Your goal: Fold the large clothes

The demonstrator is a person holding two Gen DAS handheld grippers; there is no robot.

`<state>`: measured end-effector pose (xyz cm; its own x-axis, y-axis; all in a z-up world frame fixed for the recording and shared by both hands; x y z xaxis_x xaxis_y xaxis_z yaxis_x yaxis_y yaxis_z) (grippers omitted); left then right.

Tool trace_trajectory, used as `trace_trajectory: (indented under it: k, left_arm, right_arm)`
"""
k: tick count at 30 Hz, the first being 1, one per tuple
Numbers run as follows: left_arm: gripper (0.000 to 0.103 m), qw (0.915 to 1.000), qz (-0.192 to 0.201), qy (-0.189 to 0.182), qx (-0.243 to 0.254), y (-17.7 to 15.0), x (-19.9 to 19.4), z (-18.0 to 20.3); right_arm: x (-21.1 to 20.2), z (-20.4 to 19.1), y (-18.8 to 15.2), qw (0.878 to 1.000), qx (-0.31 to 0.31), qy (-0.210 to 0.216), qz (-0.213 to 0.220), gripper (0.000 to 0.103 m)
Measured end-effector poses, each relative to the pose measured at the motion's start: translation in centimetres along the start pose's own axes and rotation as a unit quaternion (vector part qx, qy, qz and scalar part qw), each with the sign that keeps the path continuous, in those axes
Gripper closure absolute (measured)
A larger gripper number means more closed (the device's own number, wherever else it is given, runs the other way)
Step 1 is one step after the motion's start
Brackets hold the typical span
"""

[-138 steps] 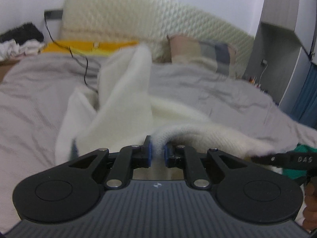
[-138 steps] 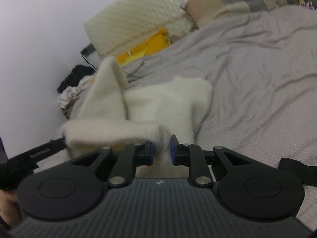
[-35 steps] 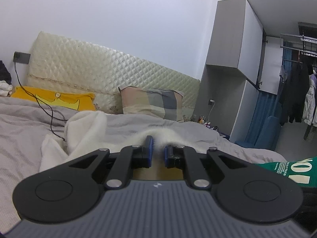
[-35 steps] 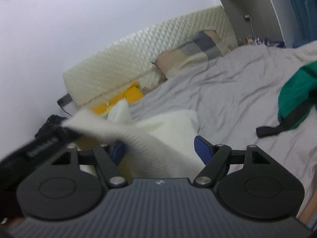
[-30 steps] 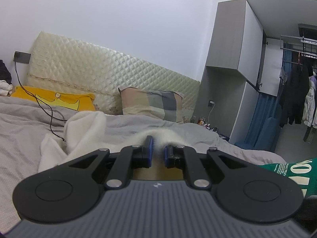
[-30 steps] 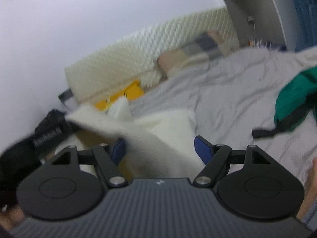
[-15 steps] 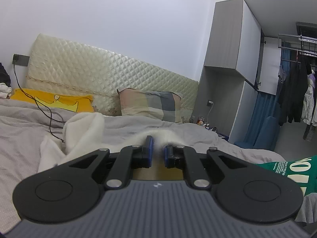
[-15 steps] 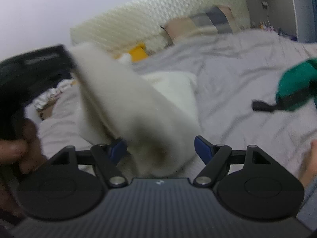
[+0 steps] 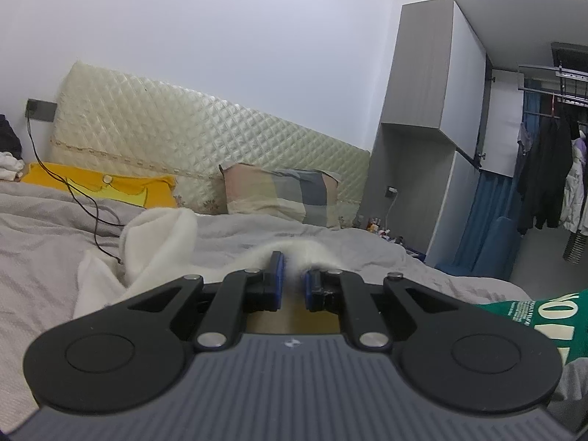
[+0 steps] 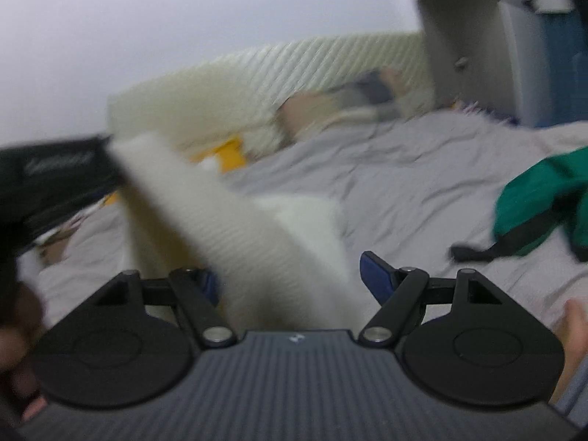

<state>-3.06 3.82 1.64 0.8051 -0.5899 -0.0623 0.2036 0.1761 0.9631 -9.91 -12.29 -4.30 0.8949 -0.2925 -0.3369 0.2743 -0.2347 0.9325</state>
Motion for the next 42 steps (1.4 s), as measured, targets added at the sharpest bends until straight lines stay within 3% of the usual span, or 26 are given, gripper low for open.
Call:
trace_trajectory:
  k: [5, 10, 12, 14, 22, 29, 36, 42]
  left_arm:
    - [0.09, 0.9999, 0.006, 0.013, -0.004, -0.2, 0.0, 0.1]
    - [0.091, 0.9994, 0.015, 0.03, 0.001, -0.3, -0.3, 0.4]
    - [0.092, 0.9988, 0.022, 0.044, -0.005, -0.2, -0.6, 0.1]
    - [0.092, 0.9982, 0.026, 0.053, -0.014, -0.2, -0.8, -0.3]
    - [0.092, 0.9951, 0.052, 0.083, -0.009, 0.5, -2.4, 0.2]
    - [0.092, 0.9903, 0.102, 0.095, 0.003, 2.7, -5.6, 1.6]
    - [0.092, 0.9815, 0.152, 0.113, 0.026, 8.7, -8.3, 4.0]
    - [0.092, 0.9758, 0.174, 0.125, 0.044, 16.9, -9.7, 5.2]
  right_arm:
    - [0.8, 1.8, -0.7, 0.999, 0.01, -0.037, 0.004, 0.027]
    - [2.1, 2.3, -2.3, 0.998, -0.008, -0.003, -0.062, 0.028]
    - [3.1, 2.1, -3.1, 0.994, -0.013, 0.028, -0.105, 0.035]
    - [4.0, 2.4, -3.7, 0.991, 0.001, 0.028, -0.128, 0.037]
    - [3.3, 3.2, -0.2, 1.0, 0.012, -0.004, -0.022, 0.037]
    - [4.0, 4.1, 5.4, 0.998, 0.027, 0.052, 0.018, 0.036]
    - [2.8, 2.1, 14.4, 0.99, -0.021, 0.107, 0.094, 0.036]
    - [0.8, 0.1, 23.2, 0.98, -0.047, 0.148, 0.125, 0.037]
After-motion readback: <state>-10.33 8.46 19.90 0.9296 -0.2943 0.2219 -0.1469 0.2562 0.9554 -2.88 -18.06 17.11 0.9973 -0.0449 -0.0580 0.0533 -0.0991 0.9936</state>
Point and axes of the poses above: each gripper's, at about its wrist camera, not at the fingertips, and x roughly the way its jaws point, z to its right, y to its top, the point moved 1 cm from there along x, roughly the way its jaws point, and after that the axes turned 12 degrees about -y, right-handed, at the moved point
